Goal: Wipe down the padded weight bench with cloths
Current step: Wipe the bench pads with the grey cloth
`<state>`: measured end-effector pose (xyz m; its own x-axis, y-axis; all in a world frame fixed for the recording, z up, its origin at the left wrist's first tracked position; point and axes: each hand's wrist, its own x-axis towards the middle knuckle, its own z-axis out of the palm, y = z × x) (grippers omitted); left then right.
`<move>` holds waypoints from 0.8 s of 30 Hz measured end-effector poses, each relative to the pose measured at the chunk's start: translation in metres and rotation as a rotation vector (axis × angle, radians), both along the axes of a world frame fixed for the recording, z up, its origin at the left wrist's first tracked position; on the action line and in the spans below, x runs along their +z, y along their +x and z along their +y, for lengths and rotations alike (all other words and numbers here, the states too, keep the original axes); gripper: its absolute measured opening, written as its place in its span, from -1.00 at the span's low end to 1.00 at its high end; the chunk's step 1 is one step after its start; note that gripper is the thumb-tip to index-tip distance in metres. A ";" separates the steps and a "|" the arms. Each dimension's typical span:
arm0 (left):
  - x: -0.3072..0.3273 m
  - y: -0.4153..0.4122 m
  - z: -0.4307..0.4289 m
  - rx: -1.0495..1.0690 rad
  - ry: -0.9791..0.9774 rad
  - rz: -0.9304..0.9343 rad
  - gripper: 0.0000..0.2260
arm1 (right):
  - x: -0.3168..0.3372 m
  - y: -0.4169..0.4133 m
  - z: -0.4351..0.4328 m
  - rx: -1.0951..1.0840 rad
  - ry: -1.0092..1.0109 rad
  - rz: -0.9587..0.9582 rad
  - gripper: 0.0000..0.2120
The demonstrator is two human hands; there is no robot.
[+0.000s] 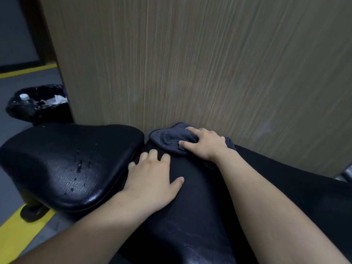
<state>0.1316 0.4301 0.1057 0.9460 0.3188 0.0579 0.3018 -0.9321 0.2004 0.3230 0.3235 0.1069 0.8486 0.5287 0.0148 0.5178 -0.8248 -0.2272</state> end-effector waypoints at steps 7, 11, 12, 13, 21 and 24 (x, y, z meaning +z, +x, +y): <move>0.001 0.020 -0.035 -0.091 -0.063 0.002 -0.40 | -0.004 0.005 -0.056 -0.057 0.008 -0.021 -0.30; -0.001 0.026 -0.058 -0.137 -0.044 0.036 -0.41 | -0.002 0.009 -0.090 -0.100 0.004 -0.011 -0.29; -0.002 0.027 -0.062 -0.146 -0.041 0.041 -0.40 | -0.002 0.010 -0.099 -0.112 0.000 -0.008 -0.28; -0.002 0.028 -0.067 -0.154 -0.038 0.044 -0.40 | -0.002 0.011 -0.107 -0.124 -0.003 -0.008 -0.28; -0.005 0.042 -0.103 -0.193 -0.046 0.050 -0.37 | -0.007 0.012 -0.175 -0.202 -0.013 -0.025 -0.25; -0.007 0.044 -0.112 -0.185 -0.032 0.084 -0.34 | -0.008 0.008 -0.203 -0.231 0.002 -0.023 -0.25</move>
<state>0.1758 0.3180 0.0989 0.9898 0.1391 -0.0306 0.1424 -0.9668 0.2120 0.3310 0.1206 0.0987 0.9467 0.3200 0.0366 0.3201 -0.9217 -0.2191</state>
